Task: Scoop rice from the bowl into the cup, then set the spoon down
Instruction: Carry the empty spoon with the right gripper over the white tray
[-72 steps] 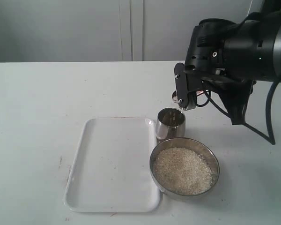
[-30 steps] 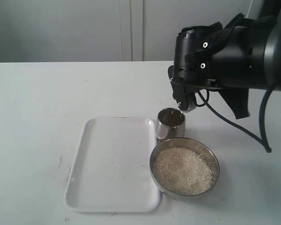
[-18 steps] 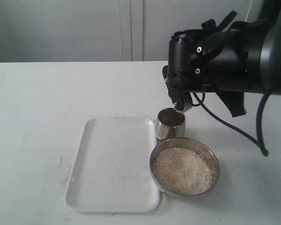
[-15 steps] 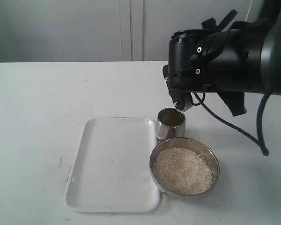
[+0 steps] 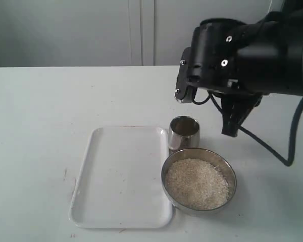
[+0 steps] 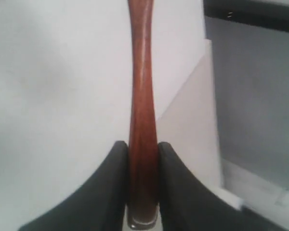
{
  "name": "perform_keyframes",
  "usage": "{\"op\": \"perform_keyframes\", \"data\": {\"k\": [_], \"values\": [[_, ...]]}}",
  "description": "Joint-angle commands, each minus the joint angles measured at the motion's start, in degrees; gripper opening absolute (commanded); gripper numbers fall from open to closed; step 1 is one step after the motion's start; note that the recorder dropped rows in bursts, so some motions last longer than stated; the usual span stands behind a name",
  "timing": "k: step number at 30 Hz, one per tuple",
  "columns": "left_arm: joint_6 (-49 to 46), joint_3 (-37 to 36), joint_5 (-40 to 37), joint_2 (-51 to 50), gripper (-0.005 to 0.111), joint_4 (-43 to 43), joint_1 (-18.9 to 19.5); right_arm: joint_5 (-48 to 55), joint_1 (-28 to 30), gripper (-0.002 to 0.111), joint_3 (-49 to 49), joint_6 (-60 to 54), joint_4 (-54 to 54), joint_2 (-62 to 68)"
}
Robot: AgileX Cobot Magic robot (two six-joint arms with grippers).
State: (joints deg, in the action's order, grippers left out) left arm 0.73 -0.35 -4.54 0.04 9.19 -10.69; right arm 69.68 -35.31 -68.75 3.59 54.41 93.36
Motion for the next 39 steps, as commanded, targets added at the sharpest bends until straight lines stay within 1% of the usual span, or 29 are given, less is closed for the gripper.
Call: {"op": "perform_keyframes", "data": {"k": [1,3,5,9,17,22,28,31,33,36,39], "values": [[0.33,0.35,0.17,-0.04,0.014,0.59,-0.06,0.28,-0.11,0.000,0.25,5.72,-16.57,-4.19],[0.33,0.35,0.17,-0.04,0.014,0.59,-0.06,0.28,-0.11,0.000,0.25,5.77,-24.91,-6.10],[0.33,0.35,0.17,-0.04,0.014,0.59,-0.06,0.28,-0.11,0.000,0.25,6.76,-30.78,-8.04],[0.33,0.35,0.17,-0.04,0.014,0.59,-0.06,0.28,-0.11,0.000,0.25,13.39,-39.44,-11.90],[0.33,0.35,0.17,-0.04,0.014,0.59,-0.06,0.28,-0.72,0.000,0.25,17.71,-55.36,-19.75],[0.33,0.35,0.17,-0.04,0.014,0.59,-0.06,0.28,-4.28,0.000,0.25,20.94,-55.32,-21.95],[0.33,0.35,0.17,-0.04,0.014,0.59,-0.06,0.28,-6.43,0.000,0.25,26.38,-54.41,-21.77],[0.33,0.35,0.17,-0.04,0.014,0.59,-0.06,0.28,-6.43,0.000,0.25,34.71,-54.41,-21.77],[0.33,0.35,0.17,-0.04,0.014,0.59,-0.06,-2.91,-6.43,0.000,0.25,37.73,-54.41,-21.61],[0.33,0.35,0.17,-0.04,0.014,0.59,-0.06,-8.39,-6.43,0.000,-0.99,37.47,-55.40,-19.67],[0.33,0.35,0.17,-0.04,0.014,0.59,-0.06,-9.06,-6.43,0.000,-4.97,37.47,-55.85,-15.42]]}}
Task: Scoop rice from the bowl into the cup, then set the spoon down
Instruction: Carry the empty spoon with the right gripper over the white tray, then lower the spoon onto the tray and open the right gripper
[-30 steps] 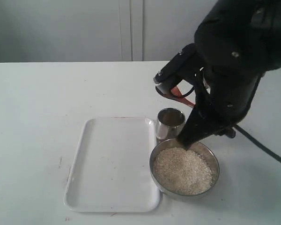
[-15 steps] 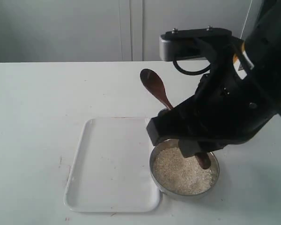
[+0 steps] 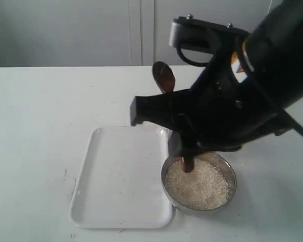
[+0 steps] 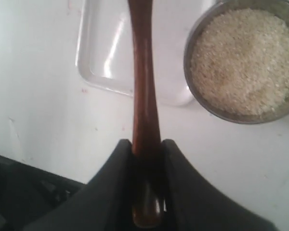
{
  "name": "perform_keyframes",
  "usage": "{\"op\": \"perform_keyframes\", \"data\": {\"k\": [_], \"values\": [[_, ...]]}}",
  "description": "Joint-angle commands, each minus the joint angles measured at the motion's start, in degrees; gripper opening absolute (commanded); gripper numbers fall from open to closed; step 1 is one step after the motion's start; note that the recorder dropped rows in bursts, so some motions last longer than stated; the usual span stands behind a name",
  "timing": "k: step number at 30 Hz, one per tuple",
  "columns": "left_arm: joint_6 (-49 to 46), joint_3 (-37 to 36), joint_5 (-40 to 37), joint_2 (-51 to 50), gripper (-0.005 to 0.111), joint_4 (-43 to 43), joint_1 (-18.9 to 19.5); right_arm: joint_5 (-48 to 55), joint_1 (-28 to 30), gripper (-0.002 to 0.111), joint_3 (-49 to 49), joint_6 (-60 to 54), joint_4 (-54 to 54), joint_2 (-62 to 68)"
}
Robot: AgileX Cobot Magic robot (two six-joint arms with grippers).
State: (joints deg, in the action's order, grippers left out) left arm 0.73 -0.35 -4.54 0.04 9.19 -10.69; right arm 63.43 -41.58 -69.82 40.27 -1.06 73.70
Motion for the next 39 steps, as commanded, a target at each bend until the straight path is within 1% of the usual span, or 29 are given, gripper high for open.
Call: {"op": "perform_keyframes", "data": {"k": [1,7,10,16,20,29,35,39], "values": [[0.33,0.35,0.17,-0.04,0.014,0.59,-0.06,-2.40,-0.16,0.000,-5.63,0.78,-0.38,6.07],[0.33,0.35,0.17,-0.04,0.014,0.59,-0.06,-0.96,-0.16,0.000,-16.15,0.49,-0.38,17.55],[0.33,0.35,0.17,-0.04,0.014,0.59,-0.06,-3.03,-1.14,0.000,-19.60,0.49,2.08,22.80],[0.33,0.35,0.17,-0.04,0.014,0.59,-0.06,-3.22,-3.22,0.000,-19.90,-0.57,3.53,30.74],[0.33,0.35,0.17,-0.04,0.014,0.59,-0.06,-3.43,-3.47,0.000,-19.90,1.98,4.40,34.94],[0.33,0.35,0.17,-0.04,0.014,0.59,-0.06,-6.56,-3.47,0.000,-19.90,6.68,6.24,38.89],[0.33,0.35,0.17,-0.04,0.014,0.59,-0.06,-2.24,-3.47,0.000,-19.78,6.68,6.24,40.76],[0.33,0.35,0.17,-0.04,0.014,0.59,-0.06,-1.60,-3.47,0.000,-19.44,6.68,5.36,42.29]]}}
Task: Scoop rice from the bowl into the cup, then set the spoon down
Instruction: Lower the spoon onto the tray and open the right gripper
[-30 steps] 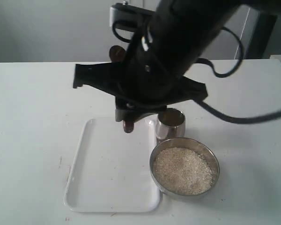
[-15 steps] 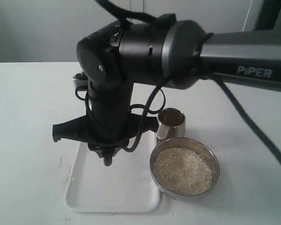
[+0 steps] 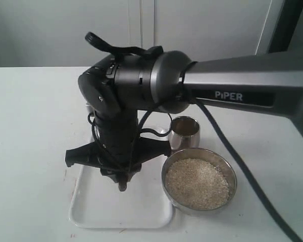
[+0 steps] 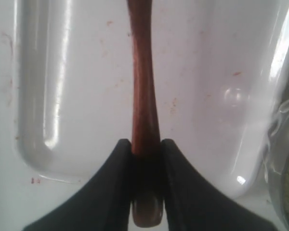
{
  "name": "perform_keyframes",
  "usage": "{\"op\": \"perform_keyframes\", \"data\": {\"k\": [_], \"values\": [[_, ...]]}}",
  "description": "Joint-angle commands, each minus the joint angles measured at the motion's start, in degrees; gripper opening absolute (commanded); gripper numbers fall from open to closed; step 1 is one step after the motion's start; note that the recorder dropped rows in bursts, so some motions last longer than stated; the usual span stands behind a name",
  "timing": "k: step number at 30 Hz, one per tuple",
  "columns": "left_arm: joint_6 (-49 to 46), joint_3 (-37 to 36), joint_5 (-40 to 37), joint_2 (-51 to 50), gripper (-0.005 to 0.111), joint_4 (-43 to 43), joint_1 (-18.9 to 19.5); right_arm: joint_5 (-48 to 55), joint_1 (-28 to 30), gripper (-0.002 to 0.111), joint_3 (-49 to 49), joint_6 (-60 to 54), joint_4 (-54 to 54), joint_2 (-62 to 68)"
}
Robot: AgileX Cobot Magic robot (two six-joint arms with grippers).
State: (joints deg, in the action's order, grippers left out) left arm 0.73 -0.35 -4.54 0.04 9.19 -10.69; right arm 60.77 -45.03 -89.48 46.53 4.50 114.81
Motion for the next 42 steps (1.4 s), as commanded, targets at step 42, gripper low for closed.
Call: {"op": "perform_keyframes", "data": {"k": [42], "values": [[0.33,0.35,0.17,-0.04,0.014,0.59,-0.06,-0.17,1.78,0.000,0.22,-3.04,-3.32,6.42]]}}
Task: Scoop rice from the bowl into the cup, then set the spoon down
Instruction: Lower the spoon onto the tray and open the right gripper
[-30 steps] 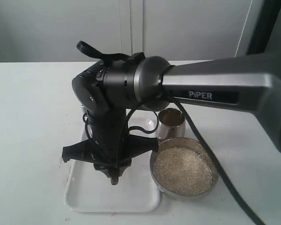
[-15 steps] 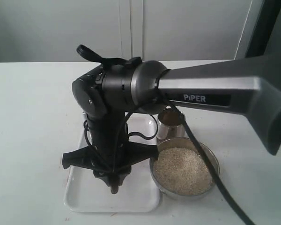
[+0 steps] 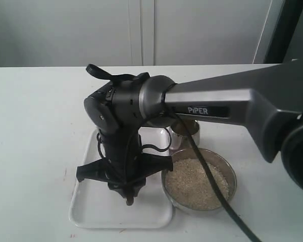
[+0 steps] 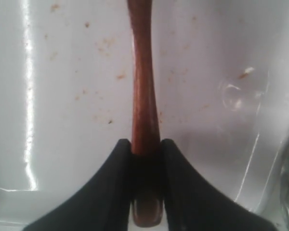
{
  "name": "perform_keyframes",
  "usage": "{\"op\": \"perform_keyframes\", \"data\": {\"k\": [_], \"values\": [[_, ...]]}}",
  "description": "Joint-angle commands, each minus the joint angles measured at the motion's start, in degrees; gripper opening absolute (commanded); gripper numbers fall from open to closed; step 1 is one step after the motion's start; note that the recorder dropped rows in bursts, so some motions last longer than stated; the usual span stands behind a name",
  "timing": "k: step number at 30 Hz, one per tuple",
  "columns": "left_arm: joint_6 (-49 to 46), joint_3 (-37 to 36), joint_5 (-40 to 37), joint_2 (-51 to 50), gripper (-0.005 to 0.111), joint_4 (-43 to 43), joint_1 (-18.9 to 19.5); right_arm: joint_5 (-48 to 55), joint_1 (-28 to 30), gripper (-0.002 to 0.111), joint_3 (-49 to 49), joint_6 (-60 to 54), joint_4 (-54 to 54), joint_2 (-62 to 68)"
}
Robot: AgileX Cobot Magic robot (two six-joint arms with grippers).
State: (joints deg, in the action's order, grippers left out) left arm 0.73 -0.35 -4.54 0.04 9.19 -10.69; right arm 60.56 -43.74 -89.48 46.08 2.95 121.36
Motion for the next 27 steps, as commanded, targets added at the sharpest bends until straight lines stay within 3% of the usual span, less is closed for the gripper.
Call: {"op": "perform_keyframes", "data": {"k": [1,3,6,12,23,27], "values": [[0.33,0.35,0.17,-0.04,0.014,0.59,-0.06,0.03,0.48,0.000,0.22,-2.71,-2.06,-0.13],[0.33,0.35,0.17,-0.04,0.014,0.59,-0.06,0.03,0.48,0.002,0.22,-2.71,-2.19,-0.13],[0.33,0.35,0.17,-0.04,0.014,0.59,-0.06,-0.11,0.48,0.016,0.22,-4.99,-2.27,-0.13],[0.33,0.35,0.17,-0.04,0.014,0.59,-0.06,-1.72,0.48,0.032,0.22,-4.99,-2.12,-0.13],[0.33,0.35,0.17,-0.04,0.014,0.59,-0.06,-1.78,0.48,0.032,0.22,-4.99,0.36,-0.90],[0.33,0.35,0.17,-0.04,0.014,0.59,-0.06,0.62,0.48,0.032,0.22,-9.73,3.15,-3.87]]}}
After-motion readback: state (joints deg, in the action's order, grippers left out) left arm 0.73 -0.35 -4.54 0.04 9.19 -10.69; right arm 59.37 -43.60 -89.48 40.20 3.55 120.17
